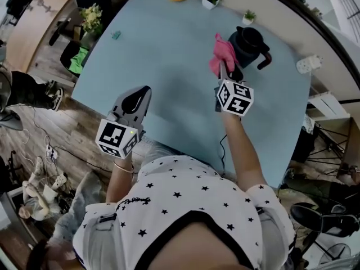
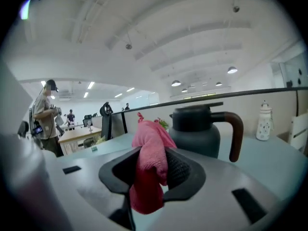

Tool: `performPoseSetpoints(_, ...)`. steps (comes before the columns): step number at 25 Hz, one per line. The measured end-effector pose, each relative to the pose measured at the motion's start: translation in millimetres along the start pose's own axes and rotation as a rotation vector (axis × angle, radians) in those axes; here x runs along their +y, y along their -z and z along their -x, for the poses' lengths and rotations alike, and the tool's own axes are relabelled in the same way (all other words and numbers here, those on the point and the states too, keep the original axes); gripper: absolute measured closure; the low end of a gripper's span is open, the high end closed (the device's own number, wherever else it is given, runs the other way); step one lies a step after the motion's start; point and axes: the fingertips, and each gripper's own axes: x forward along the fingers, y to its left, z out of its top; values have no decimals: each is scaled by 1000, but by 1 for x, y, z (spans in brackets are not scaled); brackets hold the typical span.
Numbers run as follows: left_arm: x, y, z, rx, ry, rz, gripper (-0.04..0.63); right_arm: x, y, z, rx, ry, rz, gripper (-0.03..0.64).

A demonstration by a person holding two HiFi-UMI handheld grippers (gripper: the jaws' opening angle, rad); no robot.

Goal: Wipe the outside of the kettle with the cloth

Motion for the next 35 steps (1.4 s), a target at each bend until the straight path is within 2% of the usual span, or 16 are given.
performPoseSetpoints(6, 11, -1, -17, -10, 83, 1, 561, -3, -38, -7, -96, 82, -32, 488)
performPoseSetpoints(11, 32, -13, -37, -9, 261, -55, 561, -4, -60, -25, -134, 204, -64, 488)
performPoseSetpoints(14, 51, -15, -43, -8, 313, -71, 561, -7, -64, -37, -135, 272, -78, 488)
performPoseSetpoints(22, 109, -8, -48, 31, 345, -66, 561, -24, -44, -55, -87, 433, -144, 488)
performPoseSetpoints(30, 127, 5, -56, 63, 363, -31, 561, -23, -11, -63, -24, 482, -181, 488)
performPoseSetpoints(35, 127, 2, -68, 53, 381, -32, 561, -26, 13, -70, 23, 486, -221, 488)
